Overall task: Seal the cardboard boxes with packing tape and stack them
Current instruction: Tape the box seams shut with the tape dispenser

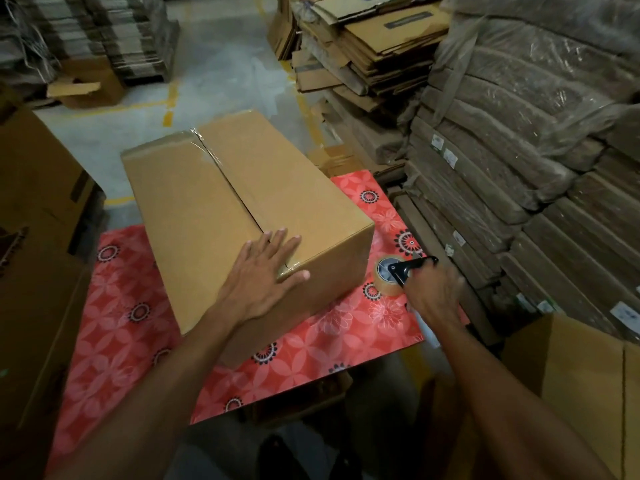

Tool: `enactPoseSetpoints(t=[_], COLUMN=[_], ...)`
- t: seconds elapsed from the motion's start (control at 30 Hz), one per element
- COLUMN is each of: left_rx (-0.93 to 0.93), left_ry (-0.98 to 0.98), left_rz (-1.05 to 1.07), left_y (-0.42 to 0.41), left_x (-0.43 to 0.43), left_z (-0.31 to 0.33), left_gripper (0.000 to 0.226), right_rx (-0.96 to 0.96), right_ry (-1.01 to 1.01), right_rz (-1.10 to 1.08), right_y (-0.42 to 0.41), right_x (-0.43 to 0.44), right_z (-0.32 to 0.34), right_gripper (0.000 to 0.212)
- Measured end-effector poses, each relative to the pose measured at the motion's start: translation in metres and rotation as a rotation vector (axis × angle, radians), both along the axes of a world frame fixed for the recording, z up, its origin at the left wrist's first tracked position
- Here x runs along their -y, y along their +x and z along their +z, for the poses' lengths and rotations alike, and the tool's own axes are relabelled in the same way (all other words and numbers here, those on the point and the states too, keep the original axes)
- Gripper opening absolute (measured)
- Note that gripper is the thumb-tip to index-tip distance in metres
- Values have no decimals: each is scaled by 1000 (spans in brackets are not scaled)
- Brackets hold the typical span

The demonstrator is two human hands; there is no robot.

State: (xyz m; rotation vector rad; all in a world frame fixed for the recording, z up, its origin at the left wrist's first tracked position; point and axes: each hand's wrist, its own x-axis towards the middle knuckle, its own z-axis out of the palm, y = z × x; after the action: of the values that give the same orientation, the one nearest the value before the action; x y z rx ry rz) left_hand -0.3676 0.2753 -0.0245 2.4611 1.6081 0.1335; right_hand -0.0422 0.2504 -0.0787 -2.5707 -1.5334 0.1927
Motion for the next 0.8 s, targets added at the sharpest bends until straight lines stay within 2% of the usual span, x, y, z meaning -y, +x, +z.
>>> enactPoseSetpoints(t=[0.1, 0.2, 0.27, 0.4, 0.6, 0.8], left_rx=[37, 46, 33, 16, -63, -64], left_ry=[-25, -39, -48, -53, -29, -21], left_rz=[22, 78, 113, 164, 199, 229], left_y=[-5, -21, -35, -69, -133, -192], left_x=[-12, -41, -64, -110, -191, -292], left_z=[4, 7, 9, 11, 17, 17], left_gripper=[80, 78, 73, 67, 62, 64], right_rx=[-195, -356, -346, -267, -150, -90], right_ry=[328, 424, 425, 282, 201, 207], right_rz=[224, 464, 606, 773, 849, 912], right_y=[-36, -94, -139, -218, -301, -351], right_x=[-37, -74, -94, -131, -194, -279], right_z=[51, 93, 110, 113, 99, 81], right_gripper=[26, 19, 18, 21, 26, 33])
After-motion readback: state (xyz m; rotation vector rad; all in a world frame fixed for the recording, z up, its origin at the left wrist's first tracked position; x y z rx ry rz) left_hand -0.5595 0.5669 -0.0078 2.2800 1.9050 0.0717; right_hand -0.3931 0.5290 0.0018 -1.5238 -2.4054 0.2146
